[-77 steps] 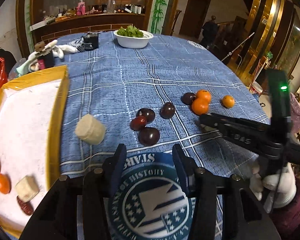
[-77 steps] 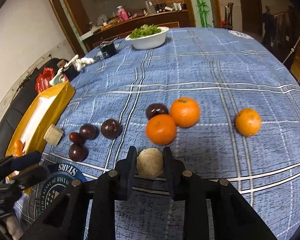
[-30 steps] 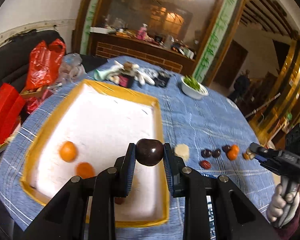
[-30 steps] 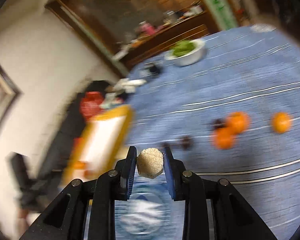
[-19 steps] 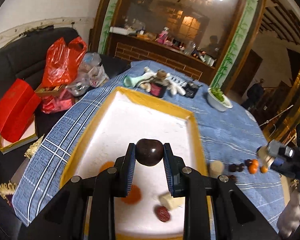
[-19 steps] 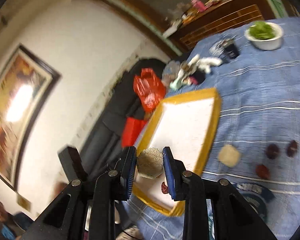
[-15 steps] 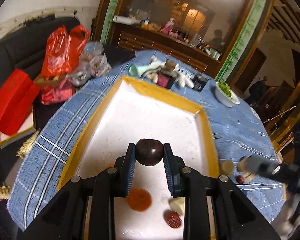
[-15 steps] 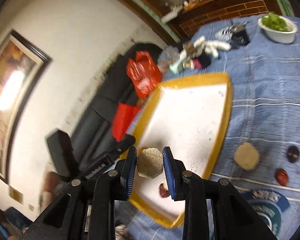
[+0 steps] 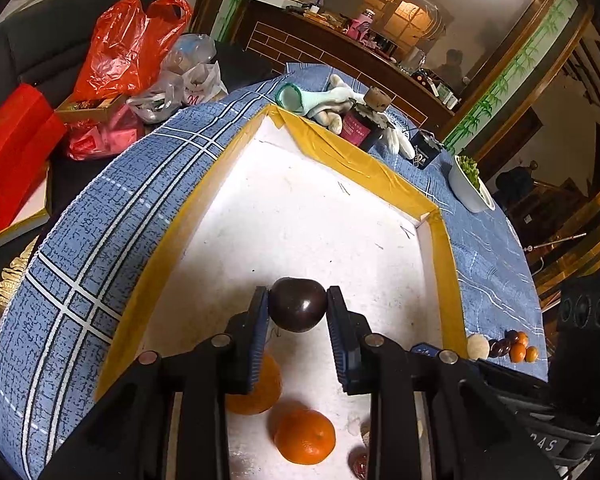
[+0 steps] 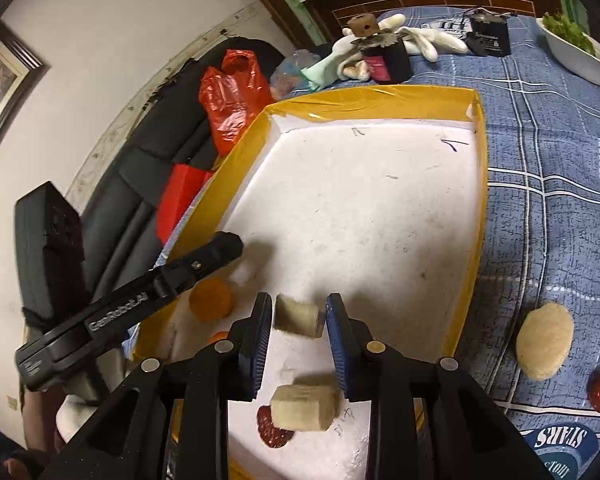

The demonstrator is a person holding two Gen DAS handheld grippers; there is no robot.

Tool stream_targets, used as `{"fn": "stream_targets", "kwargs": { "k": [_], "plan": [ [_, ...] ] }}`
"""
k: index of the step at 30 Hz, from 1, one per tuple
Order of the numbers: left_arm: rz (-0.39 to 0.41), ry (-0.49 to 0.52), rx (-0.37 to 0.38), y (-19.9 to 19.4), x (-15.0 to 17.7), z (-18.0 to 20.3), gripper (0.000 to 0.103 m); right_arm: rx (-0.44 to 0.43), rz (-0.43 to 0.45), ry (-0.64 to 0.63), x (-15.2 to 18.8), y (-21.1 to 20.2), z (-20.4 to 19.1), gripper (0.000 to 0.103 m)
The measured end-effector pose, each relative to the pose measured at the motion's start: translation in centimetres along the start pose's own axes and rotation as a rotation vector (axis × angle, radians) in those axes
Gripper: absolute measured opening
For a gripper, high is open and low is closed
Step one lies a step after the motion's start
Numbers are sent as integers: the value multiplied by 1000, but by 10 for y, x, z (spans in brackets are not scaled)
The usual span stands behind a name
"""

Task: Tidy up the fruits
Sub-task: 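Release the plum into the tray with the left tool while the right tool drops the slice there, then grasp a red date with the right tool while the left tool grasps a pale round slice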

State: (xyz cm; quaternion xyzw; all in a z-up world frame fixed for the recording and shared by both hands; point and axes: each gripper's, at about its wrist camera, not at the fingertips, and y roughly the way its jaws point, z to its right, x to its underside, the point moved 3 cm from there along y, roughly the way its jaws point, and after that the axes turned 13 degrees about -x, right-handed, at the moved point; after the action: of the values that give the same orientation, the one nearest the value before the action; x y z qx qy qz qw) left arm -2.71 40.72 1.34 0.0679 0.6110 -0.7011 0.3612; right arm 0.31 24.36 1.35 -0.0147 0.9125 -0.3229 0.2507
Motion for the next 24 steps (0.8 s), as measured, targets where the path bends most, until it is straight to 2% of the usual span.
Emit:
{"fn": "stream_targets", "kwargs": {
  "k": [2,7,11,15,19,24],
  "plan": [
    [8,-12,8,-5,0,-2,49,-1,6,-1,0,-1,-2,38],
    [43,-37,19,-29,1,-5,57,-2,62,-35,-1,-29,-14,42],
    [77,-41,41,-54,8,-2,67,22,140,-63,11,-76,-12,51],
    [91,-24,66,-69,17,10,69,112,224,-40,32,-133,16,52],
    [89,22,95,-74,25,39,69,207,281,33,55,-185,57,52],
    [71,129,105,-71,40,83,69,249,261,69,70,-190,86,53]
  ]
}}
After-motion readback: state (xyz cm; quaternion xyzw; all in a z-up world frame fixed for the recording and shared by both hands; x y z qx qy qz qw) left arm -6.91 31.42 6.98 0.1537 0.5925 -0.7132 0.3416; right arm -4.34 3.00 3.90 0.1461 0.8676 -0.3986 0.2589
